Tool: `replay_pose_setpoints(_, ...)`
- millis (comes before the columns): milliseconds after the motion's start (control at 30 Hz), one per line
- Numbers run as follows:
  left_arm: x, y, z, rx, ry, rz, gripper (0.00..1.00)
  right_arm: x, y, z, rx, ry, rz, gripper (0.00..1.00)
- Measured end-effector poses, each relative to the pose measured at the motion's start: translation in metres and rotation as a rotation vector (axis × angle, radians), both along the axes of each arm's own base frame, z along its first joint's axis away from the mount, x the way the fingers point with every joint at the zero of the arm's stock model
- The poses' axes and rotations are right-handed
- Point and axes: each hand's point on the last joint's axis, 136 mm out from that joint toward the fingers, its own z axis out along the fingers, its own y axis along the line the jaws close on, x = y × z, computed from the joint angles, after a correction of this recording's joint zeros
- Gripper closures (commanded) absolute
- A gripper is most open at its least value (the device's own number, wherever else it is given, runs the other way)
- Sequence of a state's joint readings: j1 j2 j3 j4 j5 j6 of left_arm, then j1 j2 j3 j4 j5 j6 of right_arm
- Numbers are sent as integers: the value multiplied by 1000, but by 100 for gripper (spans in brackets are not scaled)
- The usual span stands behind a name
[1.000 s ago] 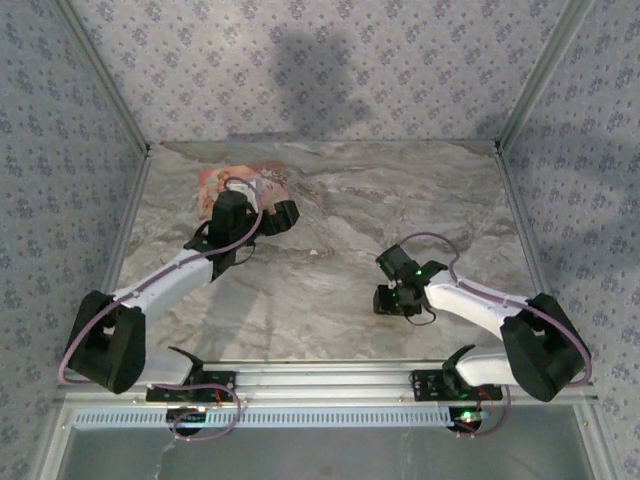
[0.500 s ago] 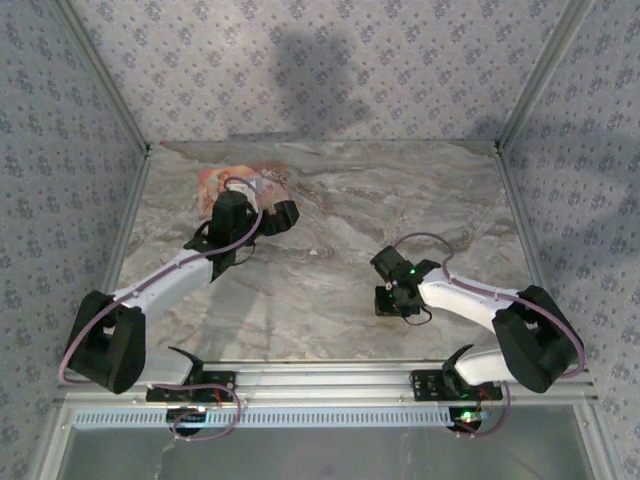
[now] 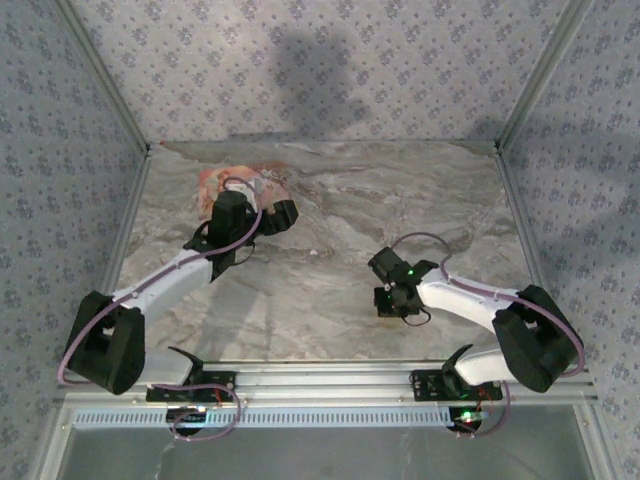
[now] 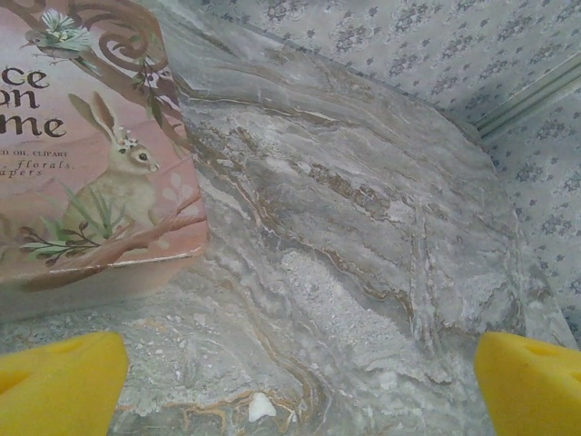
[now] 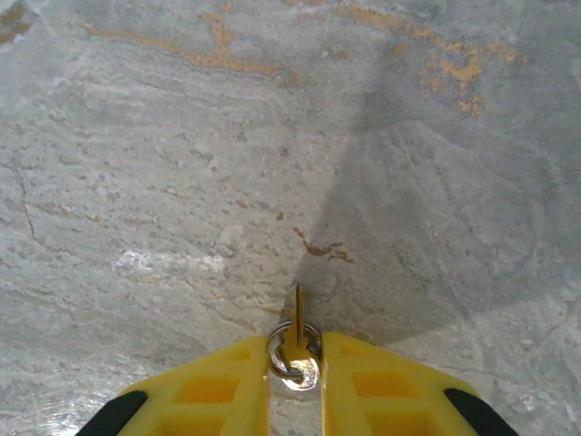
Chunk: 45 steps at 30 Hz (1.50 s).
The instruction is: Unlock a padlock with a key
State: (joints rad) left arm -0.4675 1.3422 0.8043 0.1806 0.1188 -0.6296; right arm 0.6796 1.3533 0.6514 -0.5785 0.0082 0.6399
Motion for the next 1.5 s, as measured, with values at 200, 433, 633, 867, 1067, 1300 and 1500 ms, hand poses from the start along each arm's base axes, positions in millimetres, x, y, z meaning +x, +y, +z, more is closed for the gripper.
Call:
replay_pose_setpoints(200, 0, 0, 0, 2, 1, 2, 2, 0, -1, 6, 8, -17, -1, 83)
replay_pose_setpoints(433, 0, 1, 0, 2, 1, 3, 2, 0, -1, 7, 7, -16, 1, 83)
replay_pose_setpoints(633, 0, 0, 0, 2, 1, 2, 2, 0, -1, 7, 8, -15, 1, 84)
replay_pose_setpoints(867, 0, 1, -1, 2, 1, 3, 2, -1, -3, 7, -5, -13, 0, 81)
replay_pose_setpoints(1067, 0, 1, -1, 2, 2, 3, 2, 3, -6, 18, -24, -36, -6, 80)
replay_pose_setpoints(1300, 0, 1, -1, 3, 2, 3, 2, -1, -9, 17, -32, -20, -5, 80)
replay_pose_setpoints(1500, 0, 1, -1, 4, 4, 2, 2, -4, -9, 7, -45, 11, -3, 80)
